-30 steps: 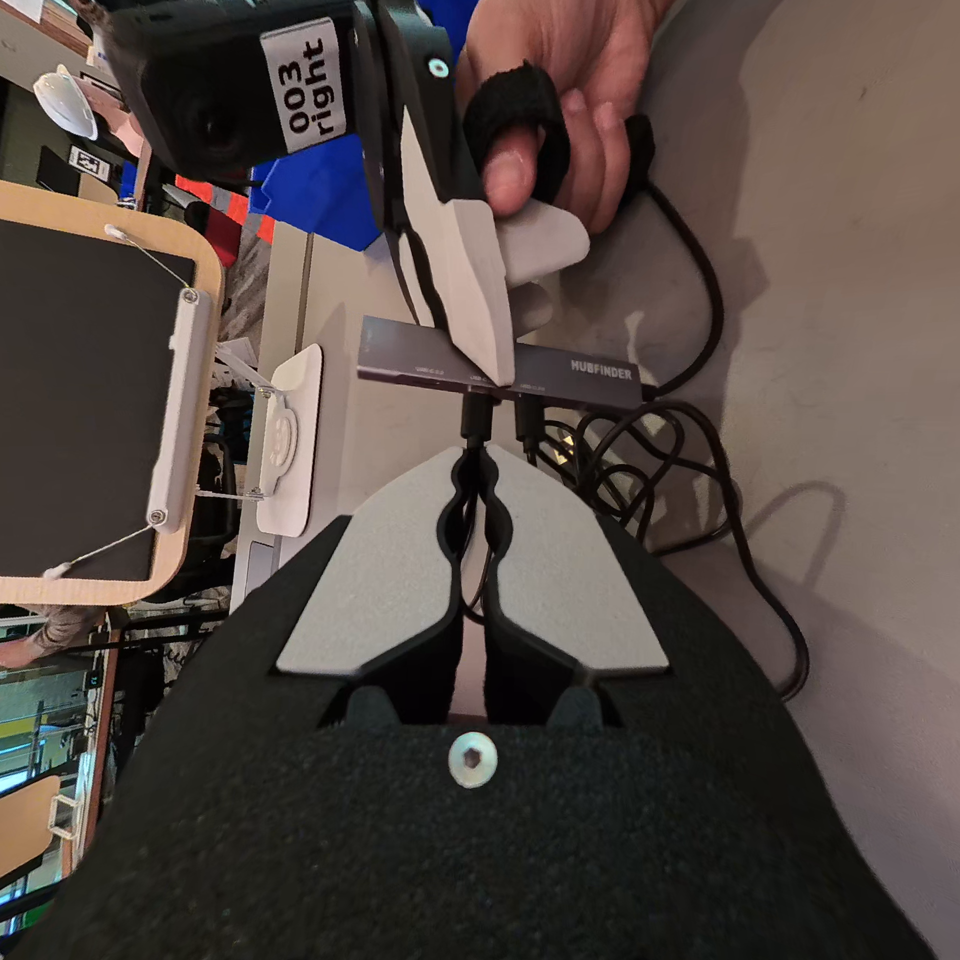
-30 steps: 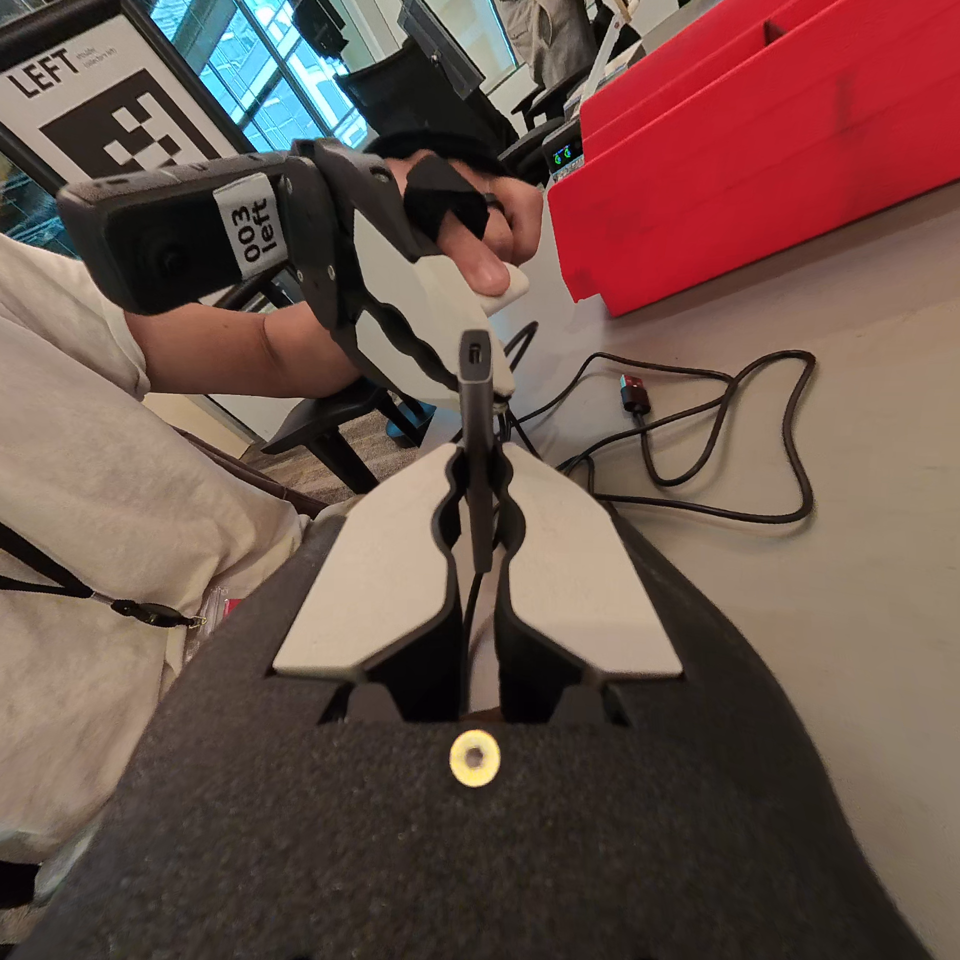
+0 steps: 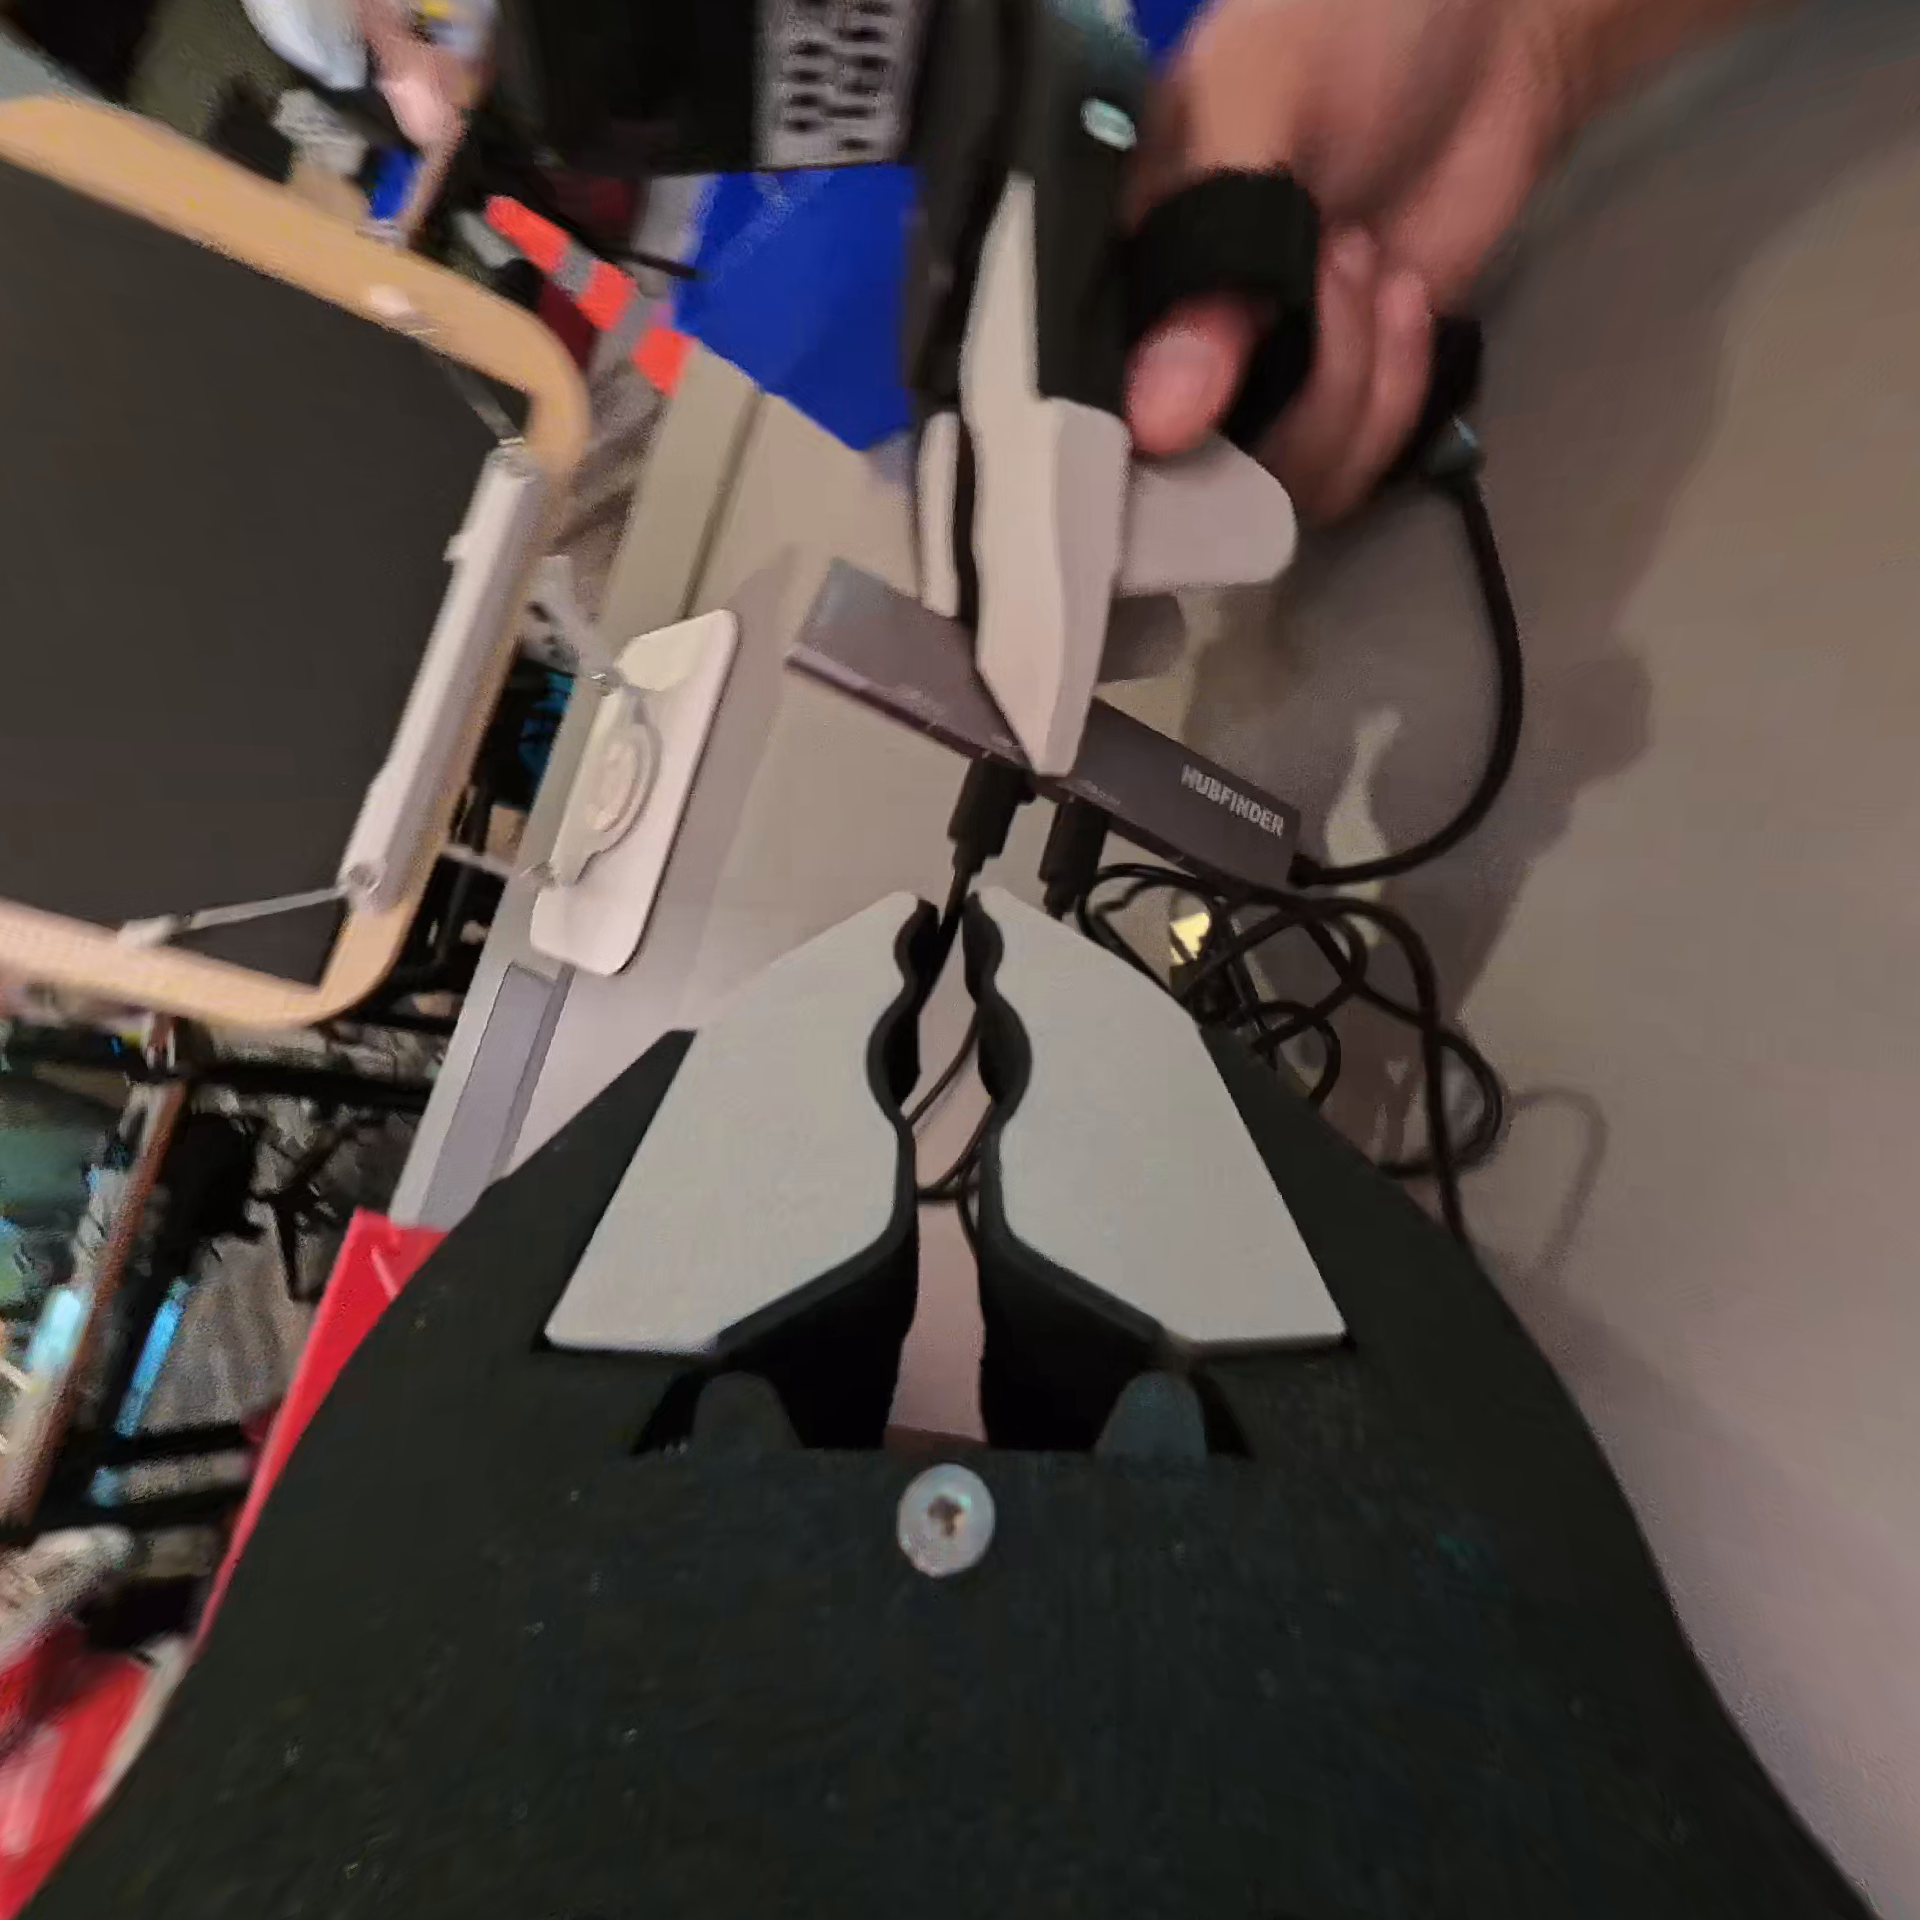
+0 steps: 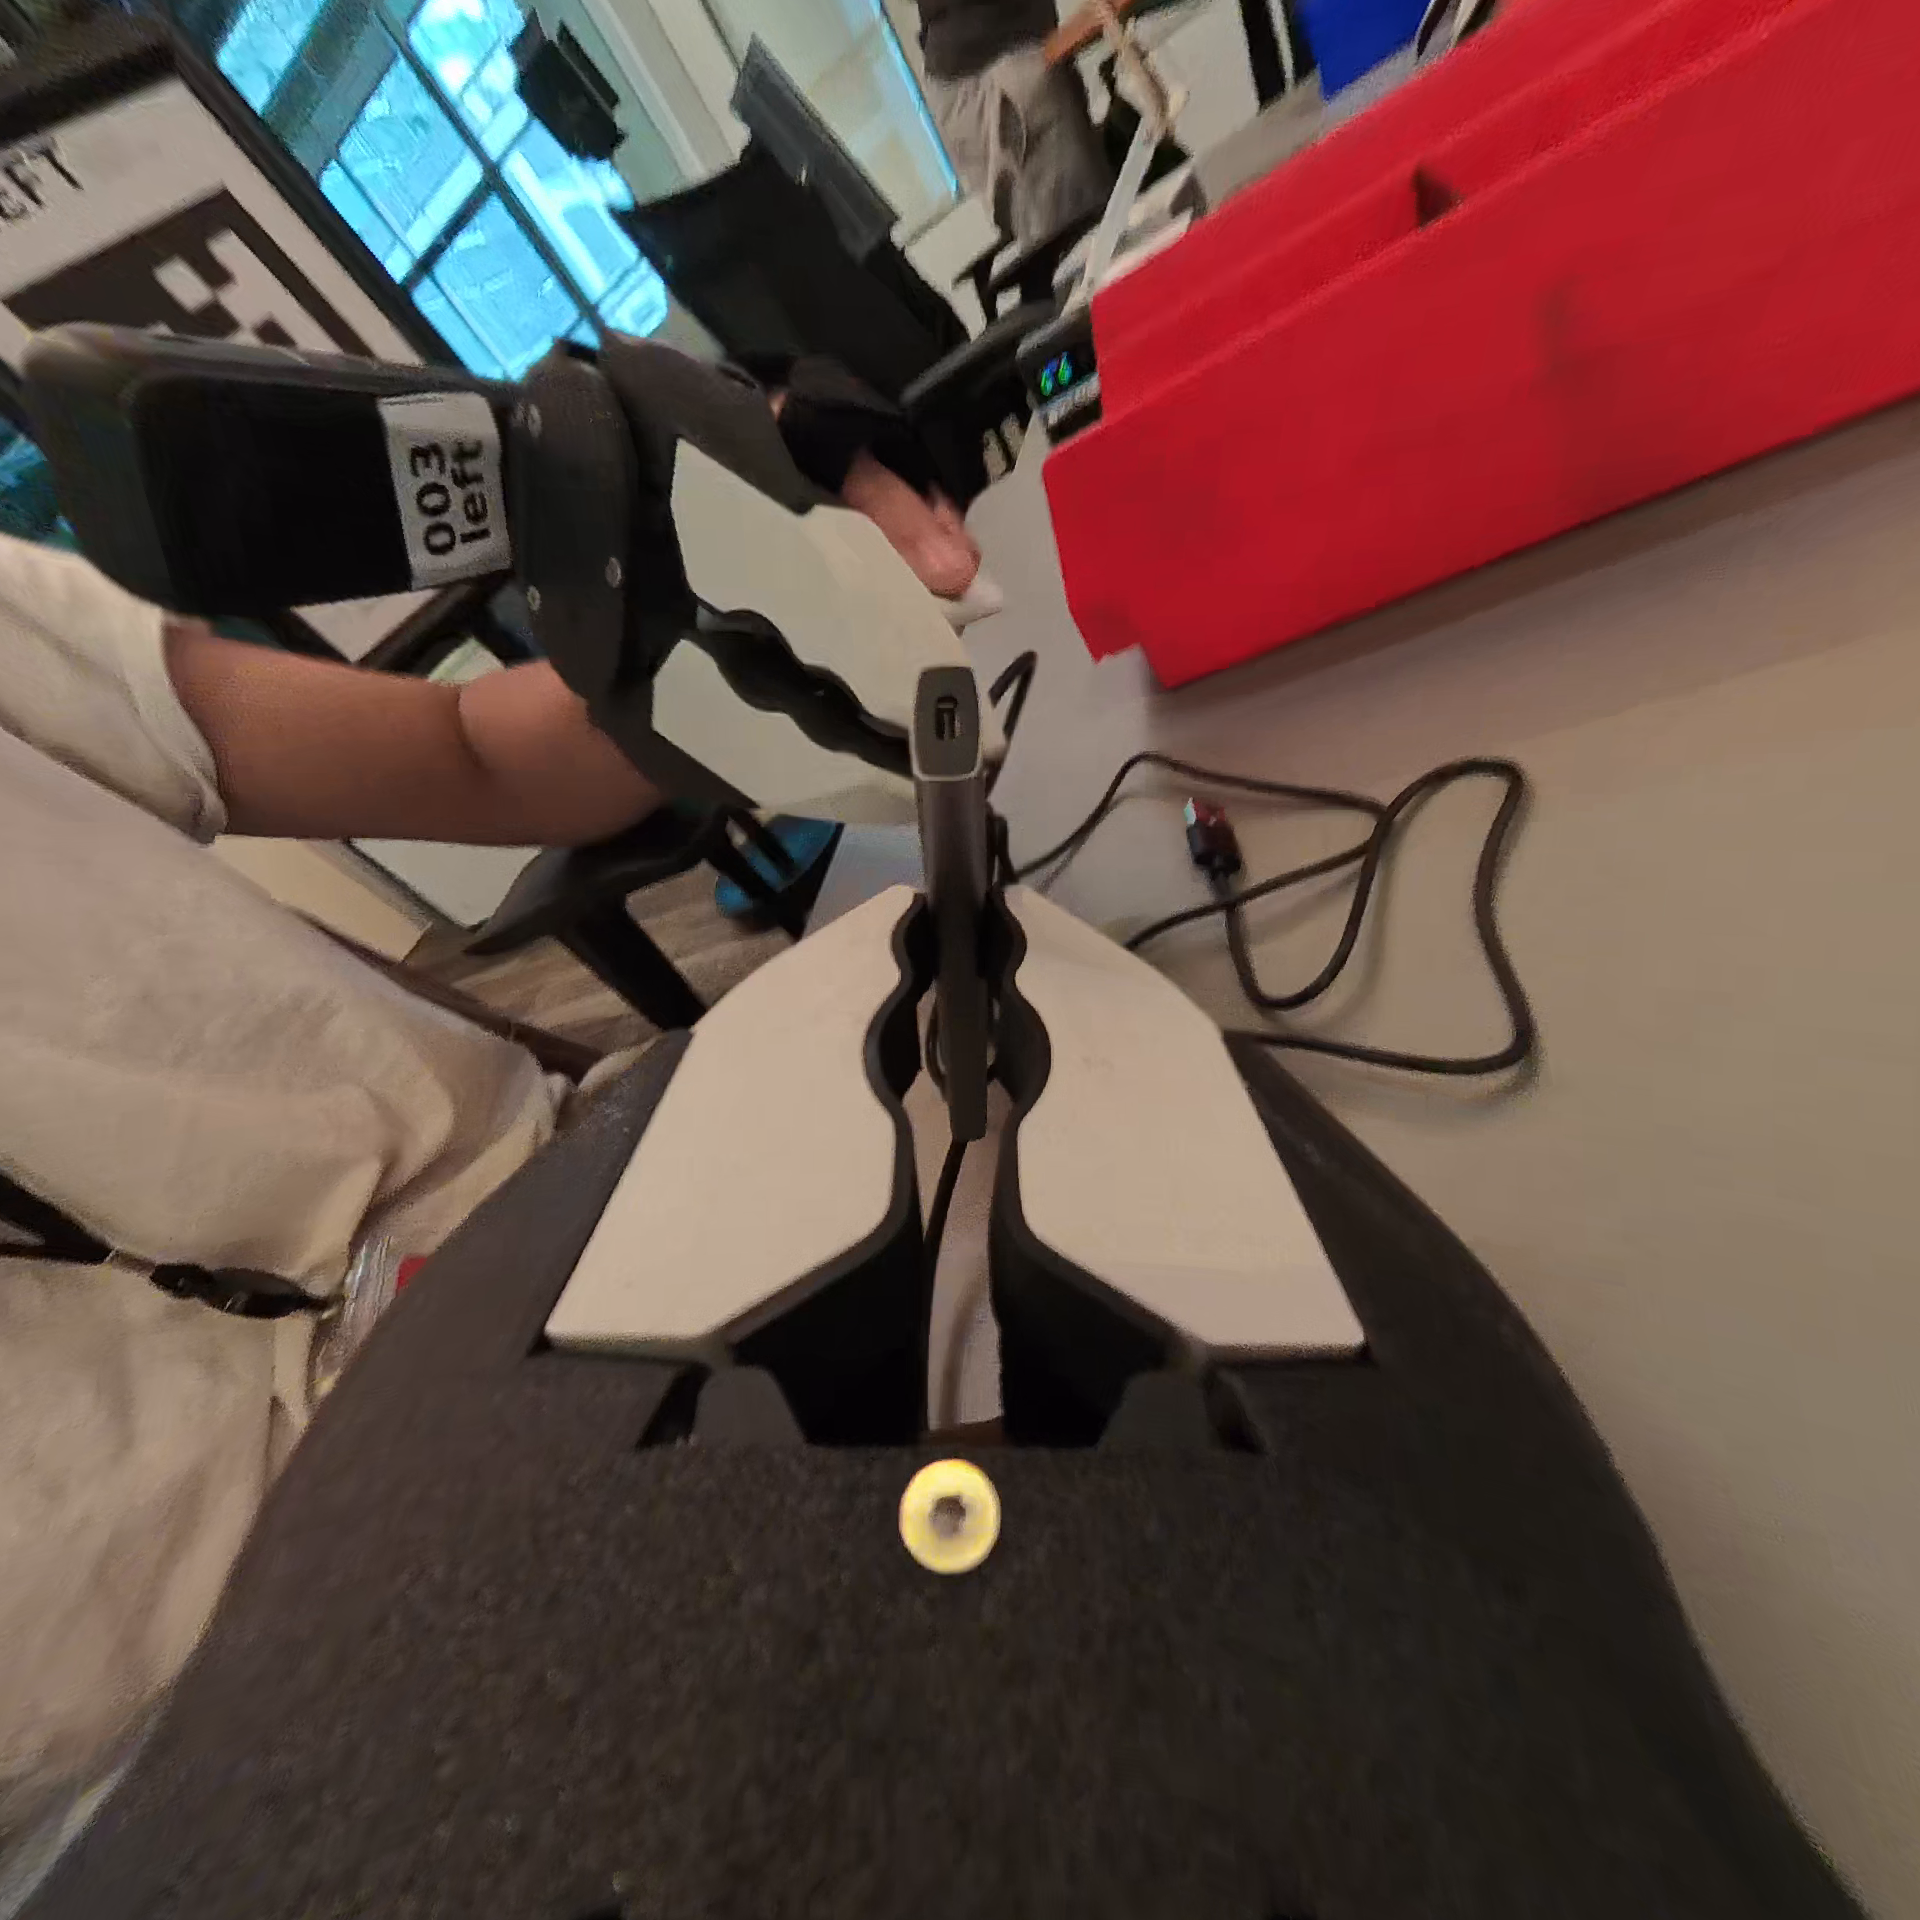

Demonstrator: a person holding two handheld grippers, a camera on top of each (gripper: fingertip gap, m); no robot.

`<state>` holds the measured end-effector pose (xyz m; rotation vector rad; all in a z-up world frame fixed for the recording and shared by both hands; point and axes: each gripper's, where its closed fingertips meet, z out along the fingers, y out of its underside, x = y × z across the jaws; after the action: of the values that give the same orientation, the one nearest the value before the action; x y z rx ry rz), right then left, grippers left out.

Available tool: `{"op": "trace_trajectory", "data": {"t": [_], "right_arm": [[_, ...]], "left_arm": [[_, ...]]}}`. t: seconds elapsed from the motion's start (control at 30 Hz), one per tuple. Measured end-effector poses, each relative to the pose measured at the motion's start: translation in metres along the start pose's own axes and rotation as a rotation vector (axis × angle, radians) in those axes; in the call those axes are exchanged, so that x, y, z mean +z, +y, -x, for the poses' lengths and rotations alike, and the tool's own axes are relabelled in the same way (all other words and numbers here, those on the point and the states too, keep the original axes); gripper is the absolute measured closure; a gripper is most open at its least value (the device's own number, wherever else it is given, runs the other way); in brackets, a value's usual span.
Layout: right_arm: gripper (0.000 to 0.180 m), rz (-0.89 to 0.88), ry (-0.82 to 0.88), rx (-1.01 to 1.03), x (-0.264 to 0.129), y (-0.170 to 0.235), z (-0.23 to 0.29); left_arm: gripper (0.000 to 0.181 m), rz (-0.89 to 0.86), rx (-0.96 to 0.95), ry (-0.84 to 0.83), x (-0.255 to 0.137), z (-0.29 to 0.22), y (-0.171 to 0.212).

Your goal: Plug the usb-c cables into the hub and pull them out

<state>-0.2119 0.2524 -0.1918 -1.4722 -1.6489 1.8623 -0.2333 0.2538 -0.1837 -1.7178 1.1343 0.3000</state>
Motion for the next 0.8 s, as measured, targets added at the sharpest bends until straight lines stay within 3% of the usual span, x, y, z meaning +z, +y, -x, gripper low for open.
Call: {"op": "trace_trajectory", "data": {"t": [0.1,0.23,0.43,0.8], "right_arm": [[0.171,-0.053,0.090,-0.017,-0.008,-0.019,-0.007],[0.171,-0.046,0.261,-0.187,-0.031,-0.070,0.009],[0.171,-0.160,0.475,-0.460,-0.101,-0.199,0.087],[0.170,-0.324,1.082,-0.628,-0.294,-0.437,0.180]], "left_arm": [[0.166,-0.038,-0.269,-0.151,-0.033,0.022,0.009],[0.162,-0.118,-0.611,-0.158,-0.062,-0.018,0.029],[0.163,-0.022,-0.475,-0.090,-0.067,-0.072,0.029],[0.166,-0.017,-0.515,-0.076,-0.073,-0.072,0.033]]}}
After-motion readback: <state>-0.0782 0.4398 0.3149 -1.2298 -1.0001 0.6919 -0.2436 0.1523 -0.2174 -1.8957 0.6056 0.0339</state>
